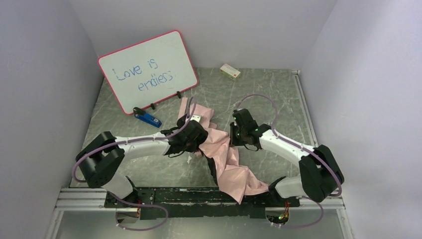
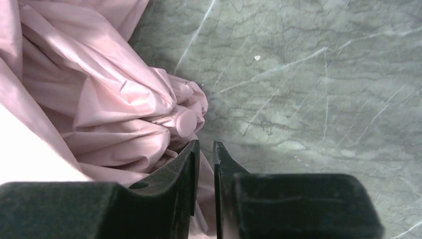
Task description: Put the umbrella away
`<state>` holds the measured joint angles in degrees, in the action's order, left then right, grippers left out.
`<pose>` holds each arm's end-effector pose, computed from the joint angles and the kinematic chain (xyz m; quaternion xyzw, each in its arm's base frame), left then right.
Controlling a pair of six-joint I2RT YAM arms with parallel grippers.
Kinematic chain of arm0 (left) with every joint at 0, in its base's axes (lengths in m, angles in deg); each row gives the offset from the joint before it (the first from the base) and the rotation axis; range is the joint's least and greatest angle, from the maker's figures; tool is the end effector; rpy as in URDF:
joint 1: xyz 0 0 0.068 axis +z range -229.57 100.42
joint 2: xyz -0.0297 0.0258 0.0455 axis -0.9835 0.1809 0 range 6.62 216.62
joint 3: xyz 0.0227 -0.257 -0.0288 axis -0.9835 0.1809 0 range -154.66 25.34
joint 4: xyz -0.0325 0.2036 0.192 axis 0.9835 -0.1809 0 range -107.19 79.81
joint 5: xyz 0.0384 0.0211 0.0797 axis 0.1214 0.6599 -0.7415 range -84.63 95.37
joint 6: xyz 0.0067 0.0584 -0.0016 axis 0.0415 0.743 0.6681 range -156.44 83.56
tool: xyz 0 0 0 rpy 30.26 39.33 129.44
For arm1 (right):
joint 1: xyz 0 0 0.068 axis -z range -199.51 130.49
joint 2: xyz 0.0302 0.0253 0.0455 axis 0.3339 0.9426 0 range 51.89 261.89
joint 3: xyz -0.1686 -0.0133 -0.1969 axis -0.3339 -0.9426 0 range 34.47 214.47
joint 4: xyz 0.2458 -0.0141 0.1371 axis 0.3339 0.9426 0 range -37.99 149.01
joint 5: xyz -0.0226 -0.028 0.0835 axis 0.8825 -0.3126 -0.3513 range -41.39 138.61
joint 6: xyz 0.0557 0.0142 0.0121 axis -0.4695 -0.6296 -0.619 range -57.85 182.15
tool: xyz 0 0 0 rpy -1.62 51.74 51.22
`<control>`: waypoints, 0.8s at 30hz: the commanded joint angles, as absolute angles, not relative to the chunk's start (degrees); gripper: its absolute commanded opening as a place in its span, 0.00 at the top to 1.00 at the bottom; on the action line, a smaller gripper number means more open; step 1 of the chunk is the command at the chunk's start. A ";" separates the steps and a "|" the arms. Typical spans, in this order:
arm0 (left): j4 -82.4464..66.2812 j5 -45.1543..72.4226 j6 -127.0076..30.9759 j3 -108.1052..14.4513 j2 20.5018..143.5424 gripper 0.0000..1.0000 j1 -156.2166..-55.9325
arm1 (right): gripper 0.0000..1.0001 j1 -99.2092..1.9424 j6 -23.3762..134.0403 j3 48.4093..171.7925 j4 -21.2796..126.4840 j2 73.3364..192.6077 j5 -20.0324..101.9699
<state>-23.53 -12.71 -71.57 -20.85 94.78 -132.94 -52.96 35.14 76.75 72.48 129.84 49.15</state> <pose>0.1988 -0.2453 0.1359 0.1031 0.9382 -0.0979 0.3155 0.2375 0.1564 0.1548 -0.0524 0.9552 0.1427 0.2538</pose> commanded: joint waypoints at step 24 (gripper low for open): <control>-36.39 -8.89 -60.86 -24.62 81.48 0.72 -120.62 | 0.55 -51.58 33.28 76.40 80.23 121.57 64.32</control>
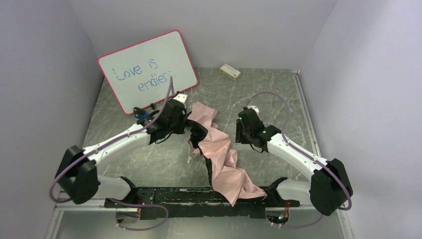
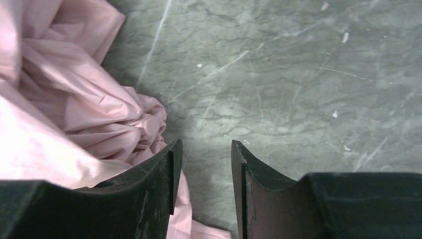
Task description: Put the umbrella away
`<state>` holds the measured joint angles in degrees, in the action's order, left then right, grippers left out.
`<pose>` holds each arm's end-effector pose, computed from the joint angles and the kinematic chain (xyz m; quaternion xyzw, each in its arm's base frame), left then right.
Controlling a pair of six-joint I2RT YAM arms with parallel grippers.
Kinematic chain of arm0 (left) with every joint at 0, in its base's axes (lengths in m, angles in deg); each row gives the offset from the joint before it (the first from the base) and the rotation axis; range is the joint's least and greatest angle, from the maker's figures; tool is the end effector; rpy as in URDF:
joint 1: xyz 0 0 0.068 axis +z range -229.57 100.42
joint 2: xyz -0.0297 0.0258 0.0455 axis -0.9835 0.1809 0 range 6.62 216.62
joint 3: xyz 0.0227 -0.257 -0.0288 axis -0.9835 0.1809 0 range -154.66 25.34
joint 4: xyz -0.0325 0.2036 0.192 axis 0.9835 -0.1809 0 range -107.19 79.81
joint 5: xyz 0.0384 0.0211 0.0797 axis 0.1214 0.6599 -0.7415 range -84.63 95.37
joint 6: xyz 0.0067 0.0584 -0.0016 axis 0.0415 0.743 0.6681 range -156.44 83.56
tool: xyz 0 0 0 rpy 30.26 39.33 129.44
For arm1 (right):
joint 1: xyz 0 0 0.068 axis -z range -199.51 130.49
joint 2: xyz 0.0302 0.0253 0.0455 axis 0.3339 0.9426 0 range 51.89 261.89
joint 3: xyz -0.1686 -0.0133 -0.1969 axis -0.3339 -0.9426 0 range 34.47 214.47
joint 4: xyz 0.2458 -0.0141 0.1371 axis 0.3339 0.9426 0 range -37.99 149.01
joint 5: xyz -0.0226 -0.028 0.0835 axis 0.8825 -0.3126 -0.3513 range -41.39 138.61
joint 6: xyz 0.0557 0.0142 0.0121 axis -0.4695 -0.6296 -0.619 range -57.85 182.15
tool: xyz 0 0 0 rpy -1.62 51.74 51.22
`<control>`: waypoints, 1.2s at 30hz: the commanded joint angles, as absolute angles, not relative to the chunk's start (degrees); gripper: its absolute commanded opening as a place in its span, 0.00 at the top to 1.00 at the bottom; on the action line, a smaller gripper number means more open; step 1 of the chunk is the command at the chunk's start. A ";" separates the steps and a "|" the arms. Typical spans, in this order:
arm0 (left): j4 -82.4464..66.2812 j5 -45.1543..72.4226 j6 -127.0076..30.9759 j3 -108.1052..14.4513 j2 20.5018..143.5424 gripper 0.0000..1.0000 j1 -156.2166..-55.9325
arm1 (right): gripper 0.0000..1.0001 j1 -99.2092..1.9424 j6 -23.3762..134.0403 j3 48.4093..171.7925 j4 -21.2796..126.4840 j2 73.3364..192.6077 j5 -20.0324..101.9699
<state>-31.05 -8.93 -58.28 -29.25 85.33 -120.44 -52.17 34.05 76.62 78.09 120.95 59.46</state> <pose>0.2491 -0.2017 0.2233 0.1044 0.9119 -0.0994 0.3842 0.2276 0.1364 0.1877 -0.0076 0.9445 0.0824 0.3179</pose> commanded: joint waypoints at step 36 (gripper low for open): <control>-23.92 -6.42 -64.82 -29.57 103.45 0.95 -131.04 | 0.59 -48.80 38.04 72.06 67.82 133.38 30.85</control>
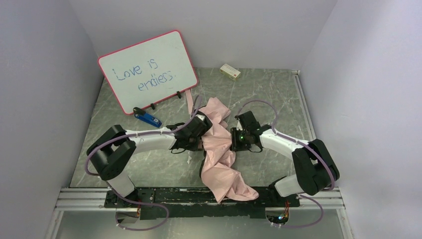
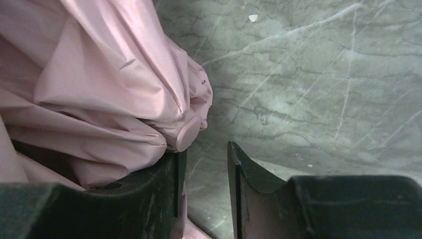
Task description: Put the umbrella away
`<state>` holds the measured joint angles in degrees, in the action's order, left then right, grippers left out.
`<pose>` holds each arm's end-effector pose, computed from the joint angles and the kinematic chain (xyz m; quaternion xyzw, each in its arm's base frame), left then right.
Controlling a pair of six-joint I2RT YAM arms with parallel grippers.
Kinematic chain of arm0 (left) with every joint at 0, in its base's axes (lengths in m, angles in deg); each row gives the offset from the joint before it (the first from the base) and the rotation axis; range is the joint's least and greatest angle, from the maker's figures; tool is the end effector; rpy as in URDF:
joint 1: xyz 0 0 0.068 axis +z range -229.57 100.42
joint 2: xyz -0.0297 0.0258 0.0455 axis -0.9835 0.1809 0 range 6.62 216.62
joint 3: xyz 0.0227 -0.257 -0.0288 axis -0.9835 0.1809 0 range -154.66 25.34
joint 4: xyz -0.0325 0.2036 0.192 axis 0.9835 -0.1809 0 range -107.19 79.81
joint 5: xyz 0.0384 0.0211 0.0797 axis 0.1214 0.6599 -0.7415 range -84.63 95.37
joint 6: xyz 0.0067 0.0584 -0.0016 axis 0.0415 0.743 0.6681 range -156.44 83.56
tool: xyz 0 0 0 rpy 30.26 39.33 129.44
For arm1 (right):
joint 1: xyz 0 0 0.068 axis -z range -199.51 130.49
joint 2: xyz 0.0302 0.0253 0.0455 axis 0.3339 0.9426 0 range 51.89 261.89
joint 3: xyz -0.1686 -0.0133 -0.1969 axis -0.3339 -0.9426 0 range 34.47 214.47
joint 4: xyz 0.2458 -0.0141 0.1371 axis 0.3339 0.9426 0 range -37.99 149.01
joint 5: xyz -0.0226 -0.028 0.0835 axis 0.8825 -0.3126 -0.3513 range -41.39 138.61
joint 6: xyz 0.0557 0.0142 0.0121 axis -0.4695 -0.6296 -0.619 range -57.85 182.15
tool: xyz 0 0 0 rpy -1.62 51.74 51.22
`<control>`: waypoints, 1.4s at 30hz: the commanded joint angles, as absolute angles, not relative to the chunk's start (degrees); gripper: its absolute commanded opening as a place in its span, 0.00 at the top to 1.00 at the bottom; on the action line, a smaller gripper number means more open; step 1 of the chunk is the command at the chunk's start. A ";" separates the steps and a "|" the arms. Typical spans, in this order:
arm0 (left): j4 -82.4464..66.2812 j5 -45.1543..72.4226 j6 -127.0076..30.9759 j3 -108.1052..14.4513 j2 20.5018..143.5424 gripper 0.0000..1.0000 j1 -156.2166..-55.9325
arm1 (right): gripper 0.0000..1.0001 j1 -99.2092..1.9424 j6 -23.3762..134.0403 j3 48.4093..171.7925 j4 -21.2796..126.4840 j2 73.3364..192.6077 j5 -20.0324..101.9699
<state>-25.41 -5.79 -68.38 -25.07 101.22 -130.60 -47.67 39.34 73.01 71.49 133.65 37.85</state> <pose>0.2151 -0.2530 0.1205 0.1338 0.9510 -0.1036 0.2588 0.2367 0.1357 0.1195 -0.0673 0.9654 0.1833 0.1729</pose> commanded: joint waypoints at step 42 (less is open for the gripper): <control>-34.07 -7.76 -52.62 -27.94 80.11 0.82 -118.69 | 0.20 -41.70 55.91 84.25 64.88 120.88 33.09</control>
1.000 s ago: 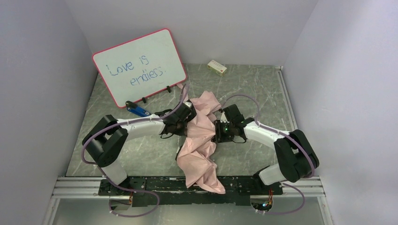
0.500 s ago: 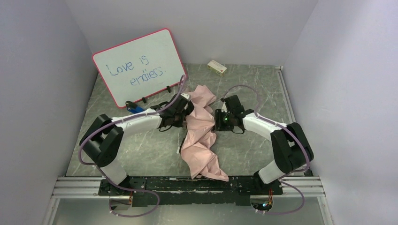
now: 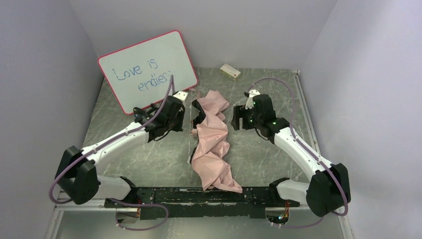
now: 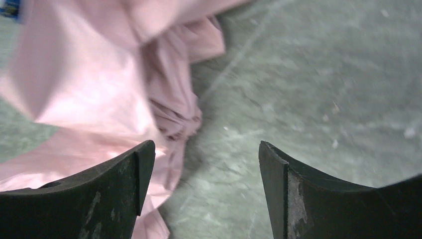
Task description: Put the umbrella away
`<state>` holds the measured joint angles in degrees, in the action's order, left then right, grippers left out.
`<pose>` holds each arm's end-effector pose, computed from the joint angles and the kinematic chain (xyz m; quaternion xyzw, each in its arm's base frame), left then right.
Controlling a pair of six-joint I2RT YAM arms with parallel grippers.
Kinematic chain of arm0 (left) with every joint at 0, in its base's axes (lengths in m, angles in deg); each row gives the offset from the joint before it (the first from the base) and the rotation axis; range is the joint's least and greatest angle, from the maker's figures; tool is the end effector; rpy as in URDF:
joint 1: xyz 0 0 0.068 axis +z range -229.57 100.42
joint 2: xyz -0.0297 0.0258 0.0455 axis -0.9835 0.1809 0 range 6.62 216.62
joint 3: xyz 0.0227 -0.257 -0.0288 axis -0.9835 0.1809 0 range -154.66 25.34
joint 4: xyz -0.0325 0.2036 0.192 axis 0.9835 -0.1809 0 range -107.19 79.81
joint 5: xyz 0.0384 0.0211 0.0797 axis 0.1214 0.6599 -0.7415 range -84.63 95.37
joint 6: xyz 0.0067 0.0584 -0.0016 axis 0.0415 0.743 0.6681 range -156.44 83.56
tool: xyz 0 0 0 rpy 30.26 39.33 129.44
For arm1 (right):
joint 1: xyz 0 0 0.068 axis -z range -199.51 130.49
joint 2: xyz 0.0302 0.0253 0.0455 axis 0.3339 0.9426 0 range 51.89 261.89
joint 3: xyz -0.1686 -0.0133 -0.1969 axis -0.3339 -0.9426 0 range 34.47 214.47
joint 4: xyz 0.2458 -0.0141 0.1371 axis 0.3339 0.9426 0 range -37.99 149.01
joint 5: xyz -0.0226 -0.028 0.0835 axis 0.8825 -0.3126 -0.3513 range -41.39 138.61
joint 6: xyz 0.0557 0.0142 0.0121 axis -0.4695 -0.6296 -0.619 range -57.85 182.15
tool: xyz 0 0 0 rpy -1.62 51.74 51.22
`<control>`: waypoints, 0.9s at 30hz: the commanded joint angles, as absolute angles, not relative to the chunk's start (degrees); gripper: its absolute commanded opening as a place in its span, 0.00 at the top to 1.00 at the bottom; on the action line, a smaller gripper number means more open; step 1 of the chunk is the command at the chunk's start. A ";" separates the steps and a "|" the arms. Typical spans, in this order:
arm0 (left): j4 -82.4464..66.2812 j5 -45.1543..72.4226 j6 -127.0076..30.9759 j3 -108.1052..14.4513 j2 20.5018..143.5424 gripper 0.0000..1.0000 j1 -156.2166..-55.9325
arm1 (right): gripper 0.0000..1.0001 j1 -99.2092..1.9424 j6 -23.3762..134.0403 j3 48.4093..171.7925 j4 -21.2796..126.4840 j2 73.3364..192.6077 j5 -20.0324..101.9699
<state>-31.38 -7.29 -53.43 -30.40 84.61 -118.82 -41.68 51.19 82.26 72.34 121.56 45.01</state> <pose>0.2547 -0.1961 0.2335 0.1334 0.9043 -0.0957 0.3942 0.2668 0.1116 0.2263 -0.1020 0.9082 0.1429 0.3799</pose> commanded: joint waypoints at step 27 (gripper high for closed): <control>-35.19 -4.47 -52.66 -21.24 65.86 0.34 -118.69 | 0.08 -48.92 116.81 105.73 94.46 146.17 13.93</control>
